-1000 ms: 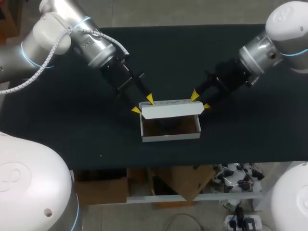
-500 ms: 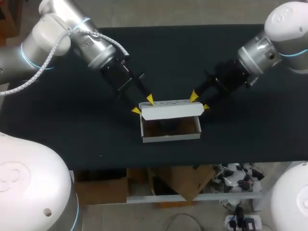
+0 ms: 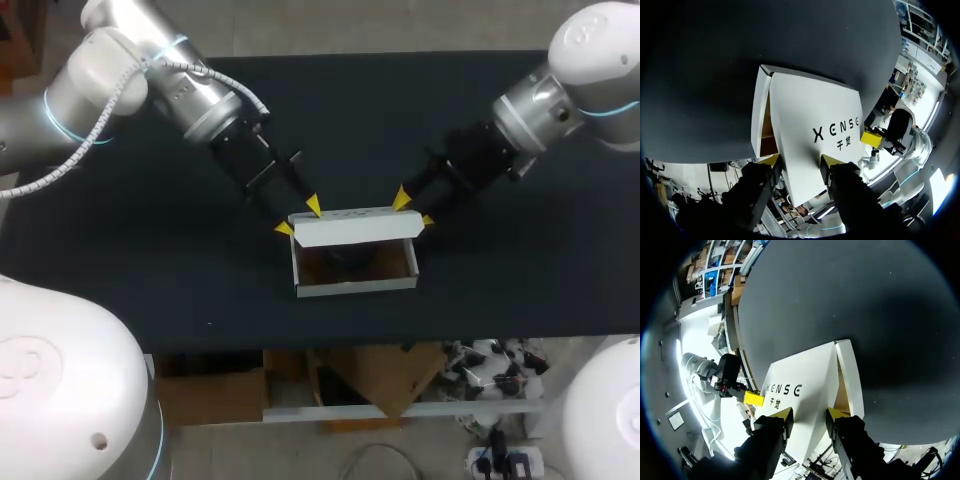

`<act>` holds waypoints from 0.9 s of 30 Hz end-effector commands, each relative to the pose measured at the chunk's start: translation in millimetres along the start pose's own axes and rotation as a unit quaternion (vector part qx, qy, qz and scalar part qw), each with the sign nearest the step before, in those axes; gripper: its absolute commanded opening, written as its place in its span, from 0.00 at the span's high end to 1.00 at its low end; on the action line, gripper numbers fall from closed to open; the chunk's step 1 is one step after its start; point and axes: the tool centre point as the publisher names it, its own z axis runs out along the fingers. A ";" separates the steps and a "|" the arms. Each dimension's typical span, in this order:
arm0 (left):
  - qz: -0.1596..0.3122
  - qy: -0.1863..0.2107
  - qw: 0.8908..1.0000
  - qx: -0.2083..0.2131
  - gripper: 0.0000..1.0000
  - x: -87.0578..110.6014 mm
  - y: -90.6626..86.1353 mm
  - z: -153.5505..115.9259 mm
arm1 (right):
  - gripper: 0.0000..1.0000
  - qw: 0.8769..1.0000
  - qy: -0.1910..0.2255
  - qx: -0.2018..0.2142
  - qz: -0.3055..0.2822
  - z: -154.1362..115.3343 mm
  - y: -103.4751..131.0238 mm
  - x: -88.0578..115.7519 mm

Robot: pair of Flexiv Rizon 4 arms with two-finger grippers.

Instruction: Assemble the packaging by folding the flat box into shape, placing the metal phone stand inside, and closing the box properly

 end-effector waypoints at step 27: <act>-0.002 0.014 1.000 0.002 0.50 9.9 -0.5 2.9 | 0.56 1.000 -0.002 0.003 0.000 6.3 -1.0 6.3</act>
